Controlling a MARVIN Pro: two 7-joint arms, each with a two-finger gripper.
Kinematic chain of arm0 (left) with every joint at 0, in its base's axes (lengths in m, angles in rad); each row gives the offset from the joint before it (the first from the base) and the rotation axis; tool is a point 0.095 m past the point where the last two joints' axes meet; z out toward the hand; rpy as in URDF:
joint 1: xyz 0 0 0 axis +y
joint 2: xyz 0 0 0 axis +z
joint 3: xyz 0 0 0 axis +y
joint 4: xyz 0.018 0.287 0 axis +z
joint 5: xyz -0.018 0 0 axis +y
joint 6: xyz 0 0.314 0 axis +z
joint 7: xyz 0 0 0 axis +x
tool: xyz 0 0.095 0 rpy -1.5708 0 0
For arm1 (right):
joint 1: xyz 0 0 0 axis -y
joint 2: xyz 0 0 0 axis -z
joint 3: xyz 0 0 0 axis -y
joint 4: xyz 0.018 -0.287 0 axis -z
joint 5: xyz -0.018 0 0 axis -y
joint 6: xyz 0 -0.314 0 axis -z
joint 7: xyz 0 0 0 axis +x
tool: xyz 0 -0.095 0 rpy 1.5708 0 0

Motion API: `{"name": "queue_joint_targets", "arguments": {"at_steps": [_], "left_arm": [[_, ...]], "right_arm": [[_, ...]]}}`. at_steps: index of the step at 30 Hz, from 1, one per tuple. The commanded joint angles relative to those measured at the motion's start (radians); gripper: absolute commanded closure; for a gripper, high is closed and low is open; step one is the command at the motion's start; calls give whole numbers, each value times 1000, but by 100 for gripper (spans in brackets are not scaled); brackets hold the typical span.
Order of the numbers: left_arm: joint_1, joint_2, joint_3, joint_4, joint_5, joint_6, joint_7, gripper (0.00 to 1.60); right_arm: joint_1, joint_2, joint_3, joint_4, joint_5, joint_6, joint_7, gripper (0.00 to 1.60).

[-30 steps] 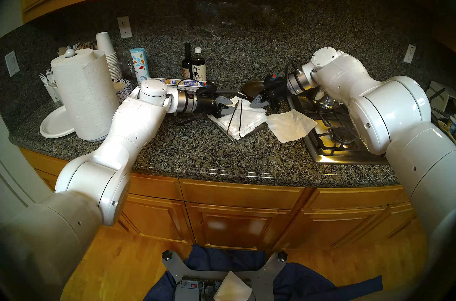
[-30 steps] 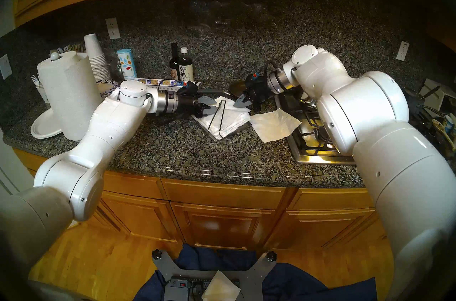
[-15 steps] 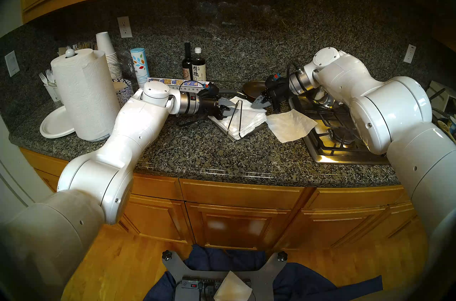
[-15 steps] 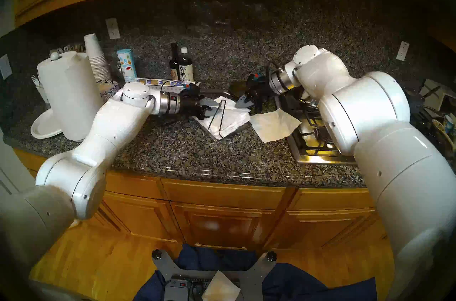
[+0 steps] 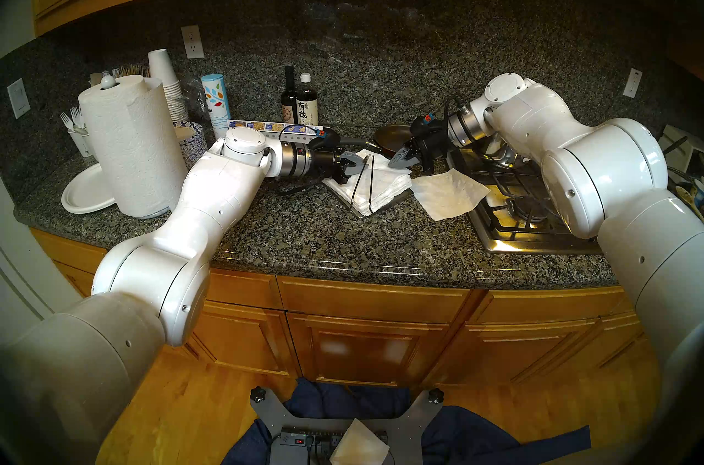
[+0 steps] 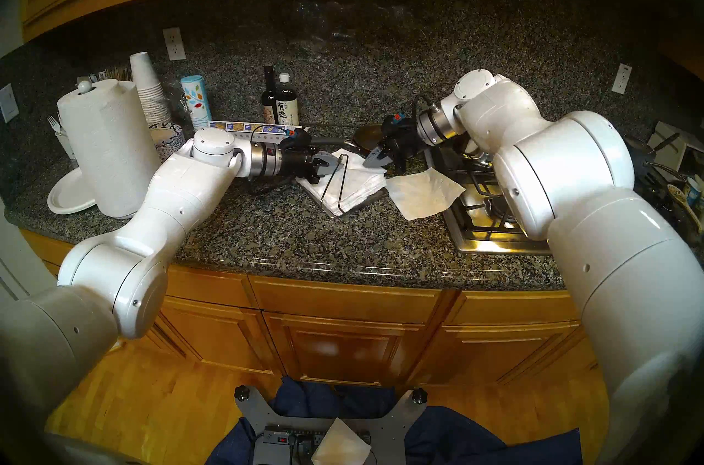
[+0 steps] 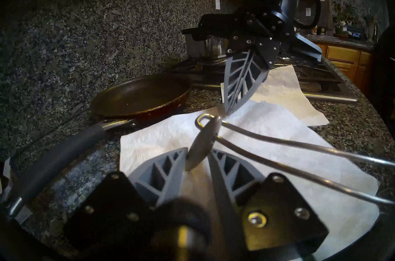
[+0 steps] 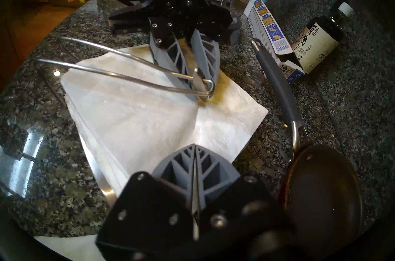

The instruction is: Take napkin out of napkin holder

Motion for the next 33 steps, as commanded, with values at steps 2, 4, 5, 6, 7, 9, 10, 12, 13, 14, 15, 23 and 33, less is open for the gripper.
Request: {"name": "queue_joint_targets", "arguments": {"at_steps": [2, 4, 5, 6, 7, 9, 10, 12, 13, 14, 15, 23, 33], "left_arm": [[-49, 2, -1, -41, 9, -27, 7, 93], [-49, 4, 0, -48, 13, -30, 7, 92], [-49, 4, 0, -52, 15, -31, 11, 93], [-48, 8, 7, -60, 27, -38, 19, 93], [-47, 10, 10, -66, 35, -42, 25, 92], [-44, 12, 12, -79, 42, -48, 32, 92], [-42, 14, 14, -89, 48, -54, 38, 92], [-38, 16, 15, -106, 58, -62, 46, 94], [-36, 18, 17, -117, 69, -66, 54, 94], [-34, 18, 16, -125, 73, -68, 57, 95], [-34, 18, 16, -125, 73, -68, 57, 95], [-10, 33, 36, -194, 144, -92, 104, 95], [13, 47, 48, -264, 215, -99, 151, 87]], "right_arm": [[39, 3, 12, -19, 9, -1, -1, 125], [39, 3, 13, -19, 9, -2, -1, 125], [38, 3, 13, -19, 9, -2, -1, 125], [38, 3, 14, -19, 10, -2, -1, 125], [37, 3, 15, -19, 10, -2, -1, 125], [37, 4, 16, -18, 10, -2, -1, 125], [36, 4, 17, -18, 10, -2, -2, 125], [35, 5, 18, -18, 10, -2, -2, 125], [34, 5, 19, -18, 11, -2, -2, 125], [33, 6, 20, -18, 11, -3, -3, 125], [33, 6, 20, -18, 11, -3, -3, 125], [29, 6, 24, -18, 10, -5, -6, 125], [30, 5, 26, -20, 7, -6, -9, 125]]}}
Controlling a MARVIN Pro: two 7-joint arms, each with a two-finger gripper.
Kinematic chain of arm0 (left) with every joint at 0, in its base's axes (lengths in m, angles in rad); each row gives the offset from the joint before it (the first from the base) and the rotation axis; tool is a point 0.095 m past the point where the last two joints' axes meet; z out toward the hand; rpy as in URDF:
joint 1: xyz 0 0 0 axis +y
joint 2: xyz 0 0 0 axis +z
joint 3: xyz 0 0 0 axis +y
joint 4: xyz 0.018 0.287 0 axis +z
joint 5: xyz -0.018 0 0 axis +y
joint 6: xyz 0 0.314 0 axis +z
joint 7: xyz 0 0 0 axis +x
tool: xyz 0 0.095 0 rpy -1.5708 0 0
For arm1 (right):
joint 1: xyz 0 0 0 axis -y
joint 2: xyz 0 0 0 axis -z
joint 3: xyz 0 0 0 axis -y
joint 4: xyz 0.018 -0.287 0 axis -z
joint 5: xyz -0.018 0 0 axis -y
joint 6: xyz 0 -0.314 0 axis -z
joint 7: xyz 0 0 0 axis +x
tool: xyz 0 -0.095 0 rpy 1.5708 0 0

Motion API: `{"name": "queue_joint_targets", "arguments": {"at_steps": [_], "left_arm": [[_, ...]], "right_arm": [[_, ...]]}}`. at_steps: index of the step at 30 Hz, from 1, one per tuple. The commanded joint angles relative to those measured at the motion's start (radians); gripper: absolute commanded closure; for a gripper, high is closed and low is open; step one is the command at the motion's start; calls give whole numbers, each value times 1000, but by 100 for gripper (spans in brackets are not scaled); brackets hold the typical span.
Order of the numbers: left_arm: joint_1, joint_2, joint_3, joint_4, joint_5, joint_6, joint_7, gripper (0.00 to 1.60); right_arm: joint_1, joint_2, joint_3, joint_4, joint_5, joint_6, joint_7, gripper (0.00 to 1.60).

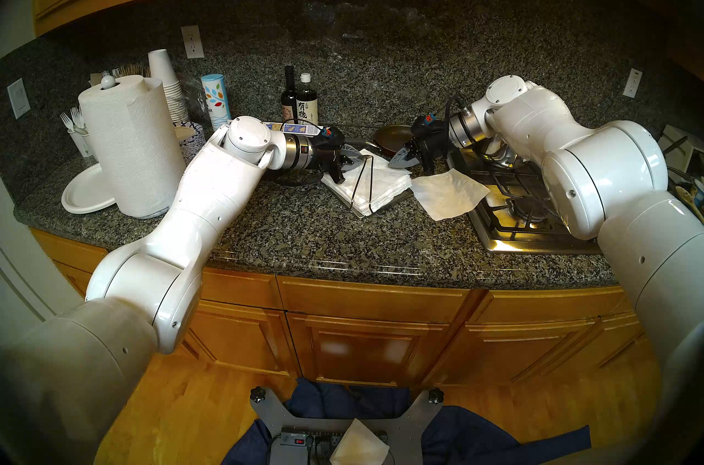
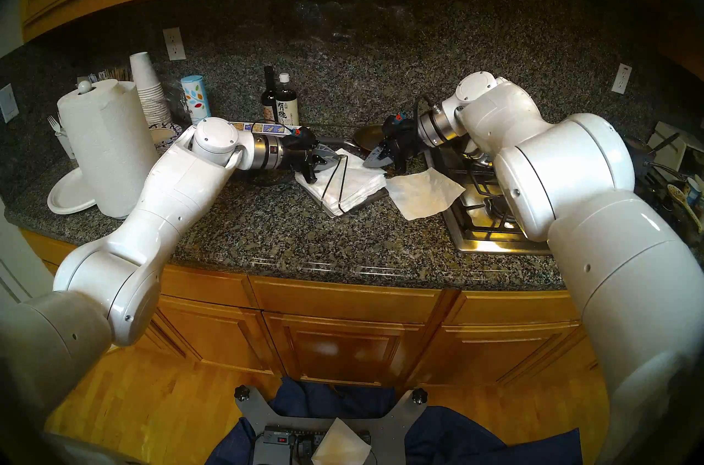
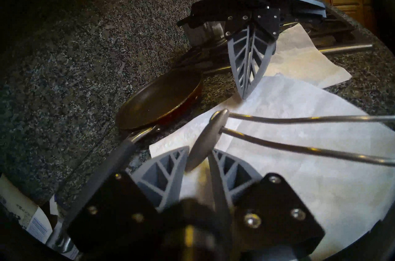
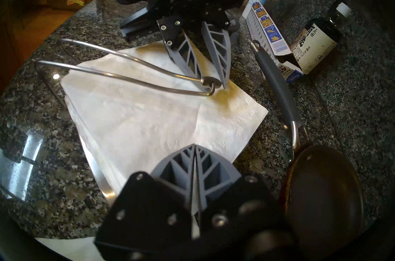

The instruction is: Take napkin out of napkin holder

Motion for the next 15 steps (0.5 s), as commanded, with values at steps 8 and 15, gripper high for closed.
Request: {"name": "queue_joint_targets", "arguments": {"at_steps": [8, 15], "left_arm": [[-20, 13, -16, -108, 46, 4, 61, 78], [-11, 34, -27, -126, 68, 17, 77, 73]], "right_arm": [[37, 2, 9, -20, 6, -2, -7, 124], [37, 2, 10, -20, 5, -4, -10, 124]]}}
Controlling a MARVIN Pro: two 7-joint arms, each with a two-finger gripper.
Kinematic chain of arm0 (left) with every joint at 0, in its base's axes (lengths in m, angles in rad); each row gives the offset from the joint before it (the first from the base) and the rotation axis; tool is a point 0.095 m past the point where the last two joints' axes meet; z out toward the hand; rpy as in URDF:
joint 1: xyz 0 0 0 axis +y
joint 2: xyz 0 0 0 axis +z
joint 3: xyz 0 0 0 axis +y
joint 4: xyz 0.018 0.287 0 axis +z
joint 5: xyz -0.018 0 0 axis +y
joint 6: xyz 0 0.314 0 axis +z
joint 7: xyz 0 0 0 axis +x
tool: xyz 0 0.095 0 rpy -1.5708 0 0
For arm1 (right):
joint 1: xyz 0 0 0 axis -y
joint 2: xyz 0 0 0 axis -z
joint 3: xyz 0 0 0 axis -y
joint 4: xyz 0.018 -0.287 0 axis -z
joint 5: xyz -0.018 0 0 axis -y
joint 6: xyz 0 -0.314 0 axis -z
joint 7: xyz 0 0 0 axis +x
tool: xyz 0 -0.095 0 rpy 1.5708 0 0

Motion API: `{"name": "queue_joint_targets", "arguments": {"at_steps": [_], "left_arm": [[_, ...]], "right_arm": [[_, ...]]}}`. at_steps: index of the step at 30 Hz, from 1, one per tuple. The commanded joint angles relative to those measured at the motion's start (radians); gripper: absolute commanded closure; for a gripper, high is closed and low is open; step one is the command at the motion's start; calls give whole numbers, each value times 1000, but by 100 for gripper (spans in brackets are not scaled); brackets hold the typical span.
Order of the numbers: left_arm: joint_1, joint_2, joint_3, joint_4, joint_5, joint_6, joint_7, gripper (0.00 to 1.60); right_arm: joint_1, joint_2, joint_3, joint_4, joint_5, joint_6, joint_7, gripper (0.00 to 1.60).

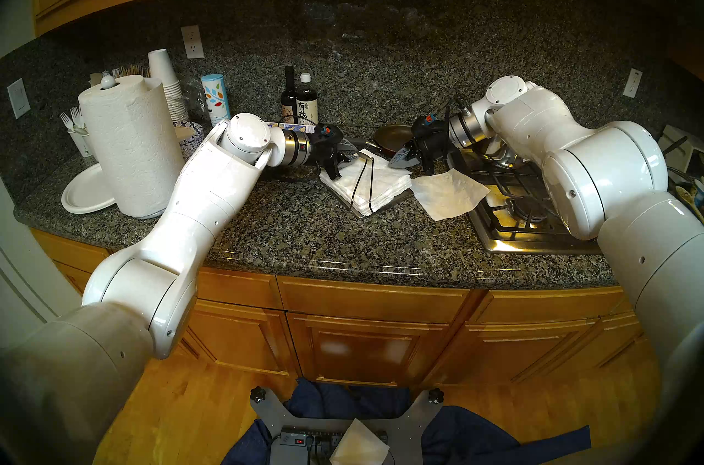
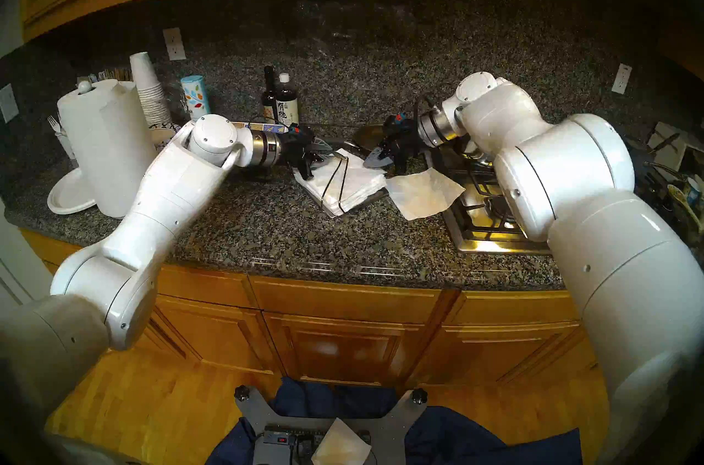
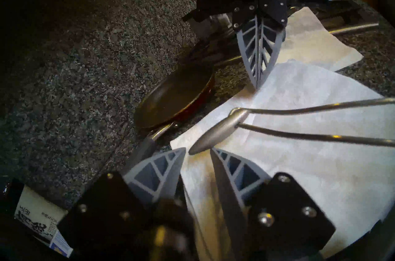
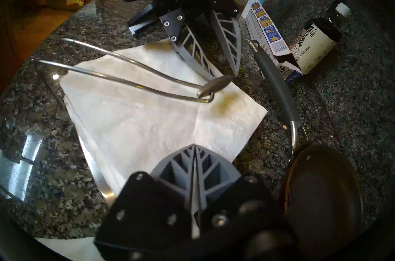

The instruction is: Take napkin out of napkin holder

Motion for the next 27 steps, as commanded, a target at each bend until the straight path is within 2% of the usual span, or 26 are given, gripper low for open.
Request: {"name": "queue_joint_targets", "arguments": {"at_steps": [1, 10, 23, 24, 25, 26, 27], "left_arm": [[-29, 13, -30, -54, -2, 15, 25, 73], [-13, 32, -97, -104, -57, 42, 4, 72], [29, 45, -182, -177, -187, 126, -123, 69], [34, 48, -186, -182, -195, 133, -136, 56], [37, 48, -192, -186, -204, 142, -146, 56], [41, 50, -199, -190, -214, 154, -158, 16], [43, 52, -205, -194, -220, 159, -164, 9]], "right_arm": [[38, 1, 8, -19, 6, -3, -8, 124], [52, 10, 14, -27, 10, -9, -17, 125], [83, 17, 52, -39, 36, -49, -7, 124], [86, 18, 56, -40, 39, -53, -5, 122], [88, 19, 59, -41, 40, -56, -5, 122], [90, 20, 64, -42, 44, -60, -4, 121], [92, 22, 69, -43, 49, -64, -5, 120]]}}
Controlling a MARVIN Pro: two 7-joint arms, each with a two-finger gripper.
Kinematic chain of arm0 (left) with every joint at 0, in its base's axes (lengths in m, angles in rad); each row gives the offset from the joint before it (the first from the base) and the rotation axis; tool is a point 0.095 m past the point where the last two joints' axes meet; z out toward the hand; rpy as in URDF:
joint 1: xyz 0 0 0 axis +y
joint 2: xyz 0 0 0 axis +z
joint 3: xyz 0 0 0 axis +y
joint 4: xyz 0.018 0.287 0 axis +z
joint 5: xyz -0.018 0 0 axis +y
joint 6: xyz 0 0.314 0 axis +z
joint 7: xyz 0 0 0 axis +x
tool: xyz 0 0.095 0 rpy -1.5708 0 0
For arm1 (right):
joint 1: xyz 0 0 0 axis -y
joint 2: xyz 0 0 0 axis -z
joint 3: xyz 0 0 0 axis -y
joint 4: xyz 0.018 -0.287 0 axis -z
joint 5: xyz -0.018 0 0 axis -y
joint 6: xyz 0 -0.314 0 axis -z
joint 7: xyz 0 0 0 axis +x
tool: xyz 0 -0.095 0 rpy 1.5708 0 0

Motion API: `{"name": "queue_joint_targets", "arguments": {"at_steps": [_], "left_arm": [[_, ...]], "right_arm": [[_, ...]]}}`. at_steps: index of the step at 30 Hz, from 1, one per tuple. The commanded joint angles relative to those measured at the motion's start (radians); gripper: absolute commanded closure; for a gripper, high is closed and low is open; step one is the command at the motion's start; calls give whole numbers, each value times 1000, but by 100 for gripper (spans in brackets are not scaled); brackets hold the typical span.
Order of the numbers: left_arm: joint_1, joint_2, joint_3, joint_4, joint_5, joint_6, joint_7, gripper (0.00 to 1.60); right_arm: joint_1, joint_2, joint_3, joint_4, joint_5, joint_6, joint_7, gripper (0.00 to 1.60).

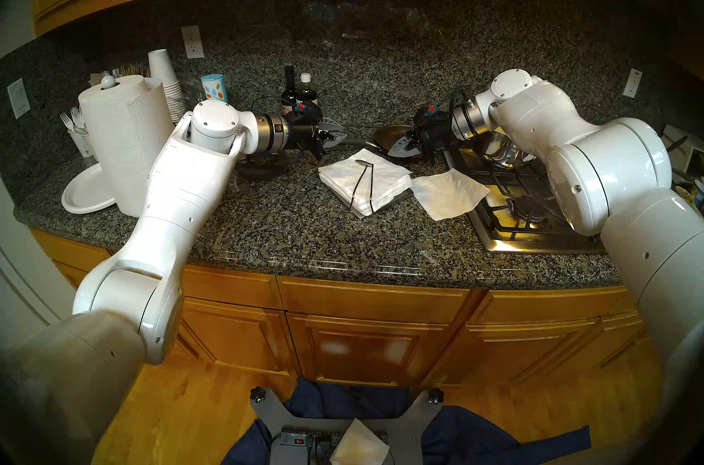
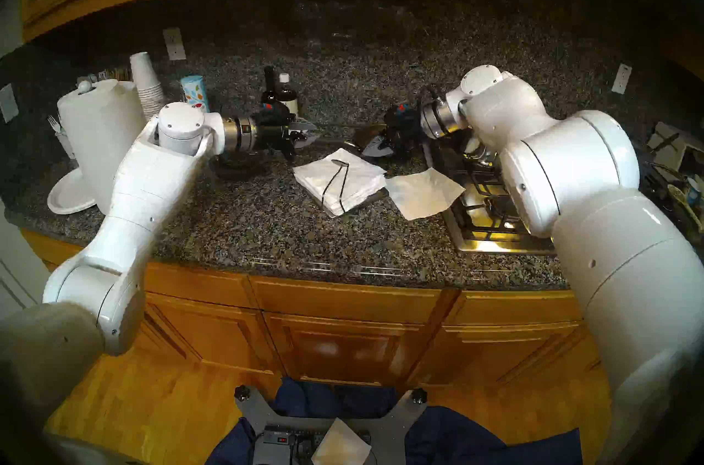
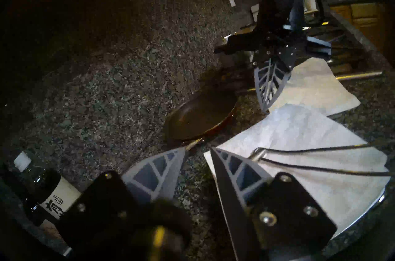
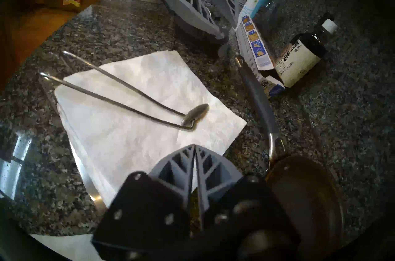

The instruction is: Take napkin out of napkin holder

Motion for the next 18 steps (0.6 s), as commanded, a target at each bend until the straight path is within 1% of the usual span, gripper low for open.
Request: {"name": "queue_joint_targets", "arguments": {"at_steps": [1, 3, 6, 7, 8, 14, 17, 18], "left_arm": [[-8, 11, -53, -66, -70, 48, -58, 11], [-4, 16, -60, -73, -76, 58, -67, 11], [7, 23, -76, -85, -87, 74, -82, 10], [11, 25, -81, -91, -91, 77, -86, 8], [16, 27, -86, -97, -96, 81, -92, 1], [45, 31, -114, -132, -121, 109, -116, 0], [59, 31, -125, -146, -127, 120, -118, 0], [64, 31, -129, -150, -130, 125, -120, 0]], "right_arm": [[72, 12, 36, -31, 33, -24, 4, 117], [76, 15, 44, -32, 39, -30, 6, 115], [84, 22, 56, -36, 47, -42, 8, 105], [86, 26, 61, -37, 51, -47, 4, 104], [88, 30, 66, -37, 54, -51, -1, 103], [84, 46, 89, -34, 70, -70, -20, 102], [80, 48, 96, -32, 73, -79, -24, 91], [78, 49, 98, -31, 75, -82, -25, 82]]}}
